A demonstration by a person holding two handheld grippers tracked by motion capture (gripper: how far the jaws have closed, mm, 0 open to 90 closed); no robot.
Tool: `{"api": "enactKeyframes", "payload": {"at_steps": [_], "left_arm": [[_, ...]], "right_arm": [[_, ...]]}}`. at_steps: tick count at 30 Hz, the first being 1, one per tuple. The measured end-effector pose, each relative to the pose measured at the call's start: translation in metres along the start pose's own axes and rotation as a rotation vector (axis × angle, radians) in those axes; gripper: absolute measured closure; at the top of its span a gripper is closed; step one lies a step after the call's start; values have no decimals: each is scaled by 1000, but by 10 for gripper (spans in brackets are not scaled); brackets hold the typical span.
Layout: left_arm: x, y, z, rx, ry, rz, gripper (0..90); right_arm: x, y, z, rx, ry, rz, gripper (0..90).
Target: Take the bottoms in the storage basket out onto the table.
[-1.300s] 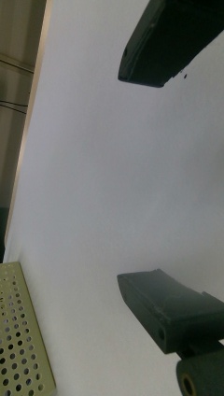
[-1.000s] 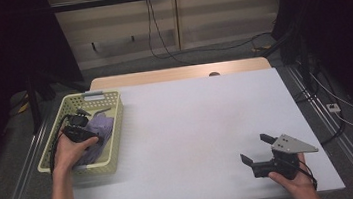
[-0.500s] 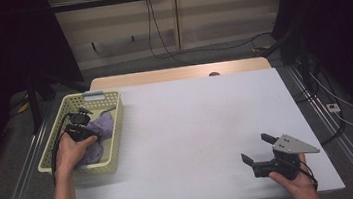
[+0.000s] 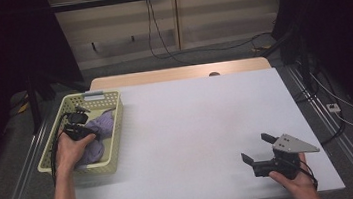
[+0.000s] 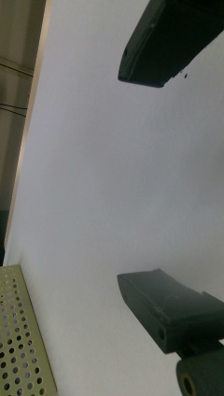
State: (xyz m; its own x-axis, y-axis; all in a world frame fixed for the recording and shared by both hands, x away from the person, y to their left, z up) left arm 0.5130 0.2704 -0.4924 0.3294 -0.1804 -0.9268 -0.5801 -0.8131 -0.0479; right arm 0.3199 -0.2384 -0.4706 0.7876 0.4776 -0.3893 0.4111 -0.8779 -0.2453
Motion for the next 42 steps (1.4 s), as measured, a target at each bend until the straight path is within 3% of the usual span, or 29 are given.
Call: {"api": "enactKeyframes", "payload": {"at_steps": [6,9,12,19,24,26,29,42], "left_arm": [[-8,-4,-3,-40,83,-3,667],[-13,-4,-6,-67,120,16,667],[-16,-2,-10,-60,150,10,667],[-27,-7,-15,-81,233,-45,667],[-36,-9,-19,-85,296,-49,667],[-40,-6,-20,-58,308,-38,666],[-45,-6,-24,-55,331,-64,666],[-60,-8,-30,-41,457,-97,666]], "right_arm": [[0,0,0,1,-1,1,39],[1,1,1,2,-6,3,40],[1,1,1,4,-8,5,40],[0,1,1,6,-7,2,40],[0,1,0,6,-7,4,40],[0,1,1,5,-9,2,40],[0,1,1,6,-8,4,40],[0,0,1,7,-8,1,40]]}}
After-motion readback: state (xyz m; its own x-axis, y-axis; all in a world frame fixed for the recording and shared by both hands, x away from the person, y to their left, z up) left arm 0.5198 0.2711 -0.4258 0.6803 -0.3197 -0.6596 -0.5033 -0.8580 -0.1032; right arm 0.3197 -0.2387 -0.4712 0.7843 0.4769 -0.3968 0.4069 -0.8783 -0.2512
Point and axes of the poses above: each handheld gripper's, and its own axes: x roughly forward along the jaws, z roughly out of its underside, y roughly to its right, the point moved 8 cm from there along x, roughly forward along the jaws, and after that the axes turned 13 degrees about x, right-handed, at the moved point
